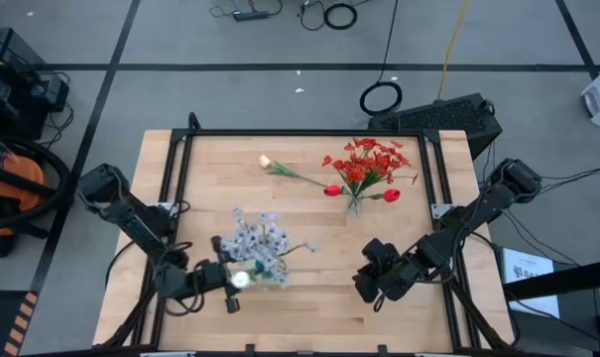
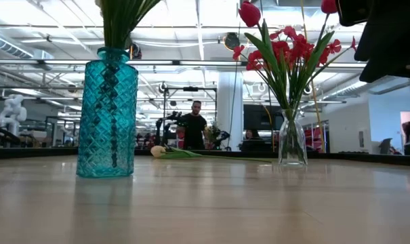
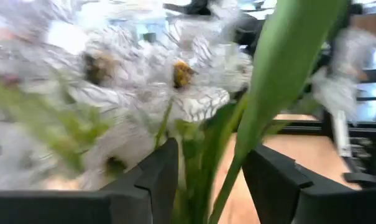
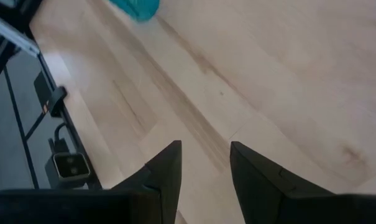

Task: Sort flowers into vase by color
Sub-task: Put the white flower into the flower vase

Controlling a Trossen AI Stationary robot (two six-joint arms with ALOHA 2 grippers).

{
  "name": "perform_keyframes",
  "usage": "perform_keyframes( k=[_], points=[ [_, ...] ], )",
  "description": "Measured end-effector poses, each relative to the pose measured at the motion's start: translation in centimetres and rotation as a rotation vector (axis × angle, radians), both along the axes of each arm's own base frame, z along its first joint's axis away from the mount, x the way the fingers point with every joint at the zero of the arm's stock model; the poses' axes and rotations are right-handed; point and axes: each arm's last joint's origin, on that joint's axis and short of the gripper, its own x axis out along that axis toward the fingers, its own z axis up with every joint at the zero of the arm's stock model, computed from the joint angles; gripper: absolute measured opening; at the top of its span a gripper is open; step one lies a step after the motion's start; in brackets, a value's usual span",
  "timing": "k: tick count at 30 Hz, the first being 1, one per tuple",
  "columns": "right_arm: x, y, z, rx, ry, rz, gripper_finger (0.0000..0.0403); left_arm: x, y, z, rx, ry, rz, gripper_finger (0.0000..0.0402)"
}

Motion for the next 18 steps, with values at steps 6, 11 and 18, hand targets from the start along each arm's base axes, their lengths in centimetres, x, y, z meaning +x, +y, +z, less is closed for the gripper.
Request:
perform_keyframes(
  k=[6, 11, 18],
  points=[
    [0.2, -0.2, 0.1, -0.046, -0.05, -0.058, 0.0128, -1.8, -0.9, 0.1, -0.028, 0.01, 0.104, 0.0178],
    [0.2, -0.2, 0.2, -0.058, -0.073, -0.076, 0.0128, -1.8, -0.9, 0.2, -0.04, 0.003, 0.11, 0.0178],
    [0.3, -0.2, 0.3, -0.054, -0.08, -0.077, 0.0128, -2.1, -1.1, 0.4, -0.063, -0.01, 0.097, 0.0178]
  ],
)
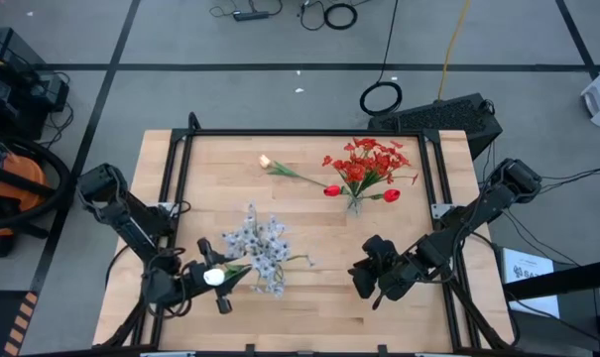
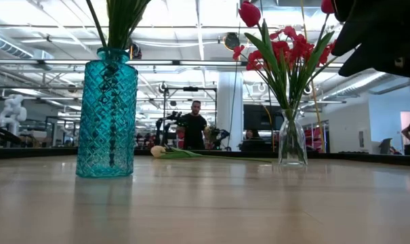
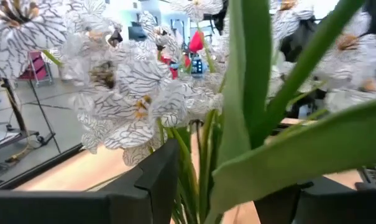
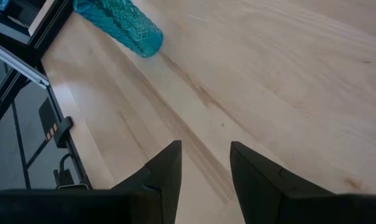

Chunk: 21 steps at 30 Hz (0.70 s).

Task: Sort flowers into vase by color
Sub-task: Put the white flower into the flower vase

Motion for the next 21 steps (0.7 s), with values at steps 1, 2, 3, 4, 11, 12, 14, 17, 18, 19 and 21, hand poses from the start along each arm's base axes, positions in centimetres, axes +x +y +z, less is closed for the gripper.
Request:
perform_keyframes(
  k=[1, 2, 3, 4, 11, 12, 14, 17, 18, 19, 21],
  points=[
    [0.0, 0.0, 0.0, 0.0, 0.0, 0.0, 0.0128, -0.07, -0.06, 0.0, 0.0, 0.0, -0.002, 0.0178],
    [0.0, 0.0, 0.0, 0.0, 0.0, 0.0, 0.0128, -0.11, -0.08, -0.01, 0.0, 0.001, 0.0, 0.0178],
    [0.0, 0.0, 0.0, 0.0, 0.0, 0.0, 0.0128, -0.13, -0.08, 0.0, -0.003, 0.0, 0.004, 0.0177],
    [0.0, 0.0, 0.0, 0.0, 0.0, 0.0, 0.0128, -0.17, -0.08, -0.01, -0.012, -0.002, 0.011, 0.0175],
    [0.04, 0.03, 0.04, 0.004, -0.005, 0.0, 0.0128, -0.28, -0.06, -0.11, -0.044, -0.007, 0.042, 0.0119],
    [0.04, 0.03, 0.04, 0.004, -0.005, 0.0, 0.0128, -0.33, -0.1, -0.11, -0.044, -0.007, 0.04, 0.0109],
    [0.04, 0.03, 0.04, 0.004, -0.005, 0.0, 0.0128, -0.49, -0.23, -0.11, -0.043, -0.006, 0.032, 0.0089],
    [0.04, 0.03, 0.04, 0.004, -0.005, 0.0, 0.0128, -0.69, -0.4, -0.14, -0.039, -0.004, 0.023, 0.0064],
    [0.04, 0.03, 0.04, 0.004, -0.005, 0.0, 0.0128, -0.7, -0.41, -0.14, -0.036, -0.002, 0.023, 0.0056],
    [0.04, 0.03, 0.04, 0.004, -0.005, 0.0, 0.0128, -0.71, -0.42, -0.16, -0.03, 0.001, 0.022, 0.0046],
    [0.04, 0.02, 0.04, 0.002, -0.006, -0.001, 0.0128, -0.71, -0.44, -0.22, -0.023, 0.005, 0.021, 0.0026]
  ],
)
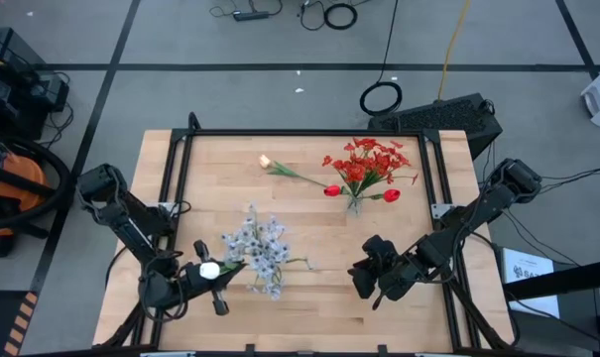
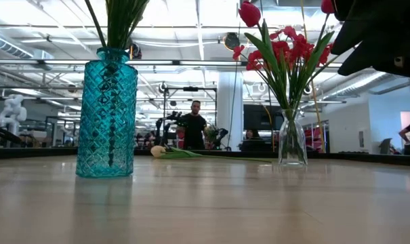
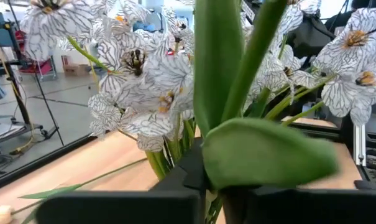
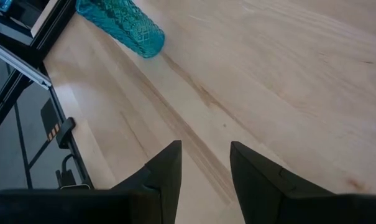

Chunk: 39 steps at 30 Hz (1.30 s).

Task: Sort flowers into vase by color
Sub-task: Put the white flower into the flower vase

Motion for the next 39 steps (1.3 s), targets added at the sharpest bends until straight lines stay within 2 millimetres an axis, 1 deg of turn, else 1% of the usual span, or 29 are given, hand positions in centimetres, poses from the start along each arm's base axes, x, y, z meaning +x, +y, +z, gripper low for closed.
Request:
perform_keyframes(
  k=[2, 6, 15, 19, 22, 26, 29, 32, 35, 39],
  points=[
    [0.0, 0.0, 0.0, -0.001, 0.0, 0.0, 0.0128, 0.2, 0.0, -0.1, 0.014, 0.004, -0.025, 0.0012],
    [0.1, -0.1, 0.0, -0.007, 0.0, 0.0, 0.0128, 1.2, 0.5, -0.1, 0.019, -0.006, -0.088, 0.0011],
    [0.5, -0.7, 0.0, -0.013, -0.003, -0.019, 0.0128, 2.4, 1.5, -0.3, 0.036, 0.007, -0.063, 0.001],
    [0.6, -0.7, 0.1, -0.015, -0.01, -0.016, 0.0128, 2.9, 1.8, -0.7, -0.006, 0.011, -0.083, 0.001],
    [0.6, -0.8, 0.1, -0.023, -0.008, -0.011, 0.0128, 3.8, 1.7, -0.6, -0.005, 0.047, -0.12, 0.001],
    [0.7, -0.9, 0.1, -0.035, -0.007, -0.002, 0.0128, 5.0, 1.8, -0.7, 0.004, 0.151, -0.144, 0.001],
    [0.7, -1.0, 0.1, -0.038, -0.006, -0.003, 0.0128, 5.5, 2.2, -0.9, -0.029, 0.206, -0.131, 0.001],
    [0.7, -1.0, 0.1, -0.042, -0.006, 0.001, 0.0128, 5.7, 2.4, -1.0, -0.065, 0.209, -0.135, 0.001],
    [0.7, -1.0, 0.1, -0.052, -0.005, 0.011, 0.0128, 5.8, 2.5, -1.0, -0.068, 0.21, -0.136, 0.0024],
    [0.7, -1.0, 0.1, -0.055, -0.004, 0.012, 0.0128, 5.8, 2.5, -1.1, -0.054, 0.219, -0.139, 0.0062]
  ],
)
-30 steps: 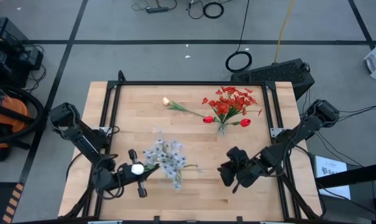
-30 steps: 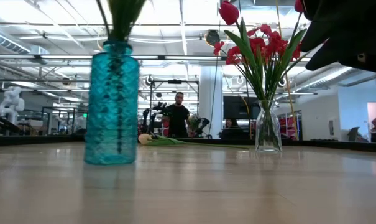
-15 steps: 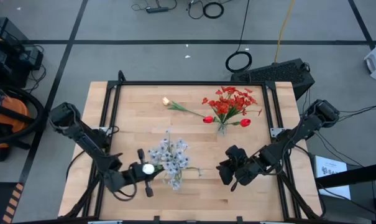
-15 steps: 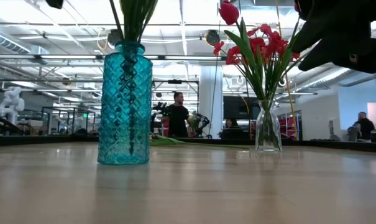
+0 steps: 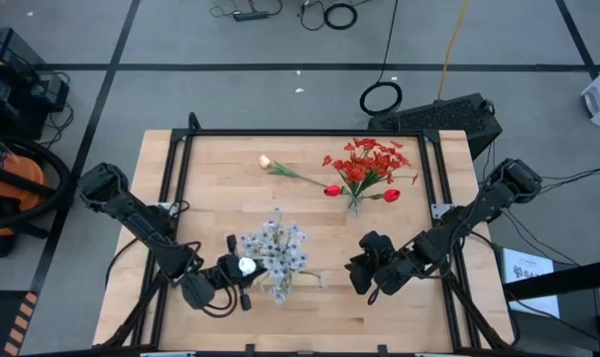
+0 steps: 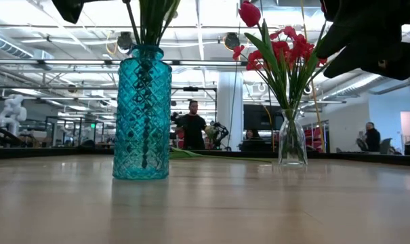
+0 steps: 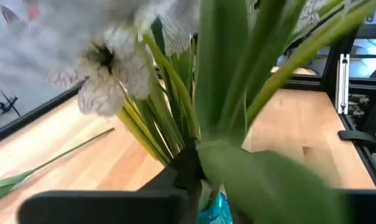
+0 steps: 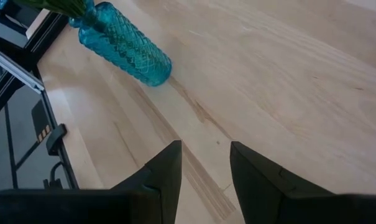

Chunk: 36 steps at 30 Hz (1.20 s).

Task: Sort flowers into vase by color
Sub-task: Put the white flower into the flower vase, then put the yellow flower into the blue flower vase

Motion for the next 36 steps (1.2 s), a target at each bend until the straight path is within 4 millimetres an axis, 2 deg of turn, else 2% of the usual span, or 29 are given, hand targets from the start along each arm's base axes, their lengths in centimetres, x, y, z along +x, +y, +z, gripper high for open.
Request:
perform_keyframes(
  k=[9, 13, 25, 29, 33, 36],
  points=[
    [0.0, 0.0, 0.0, -0.002, 0.001, 0.002, 0.0128, 0.0, -0.2, -0.1, -0.03, 0.012, -0.051, 0.0147],
    [0.0, 0.0, 0.0, -0.001, -0.001, 0.002, 0.0128, -0.4, -0.5, 0.0, 0.023, 0.029, -0.086, 0.017],
    [0.0, 0.0, 0.0, 0.002, 0.001, 0.006, 0.0128, -5.1, 1.2, 2.7, -0.003, 0.133, -0.119, 0.0173],
    [-0.1, -0.2, -0.2, 0.039, 0.022, -0.047, 0.0127, -6.4, 2.2, 2.7, -0.05, 0.209, -0.121, 0.0173],
    [-0.7, -0.7, -0.8, 0.111, 0.119, -0.137, 0.0118, -7.5, 3.5, 2.3, -0.149, 0.3, -0.069, 0.0173],
    [-0.9, -0.9, -1.0, 0.141, 0.177, -0.14, 0.0106, -8.3, 4.4, 2.0, -0.169, 0.349, -0.019, 0.0173]
  ],
)
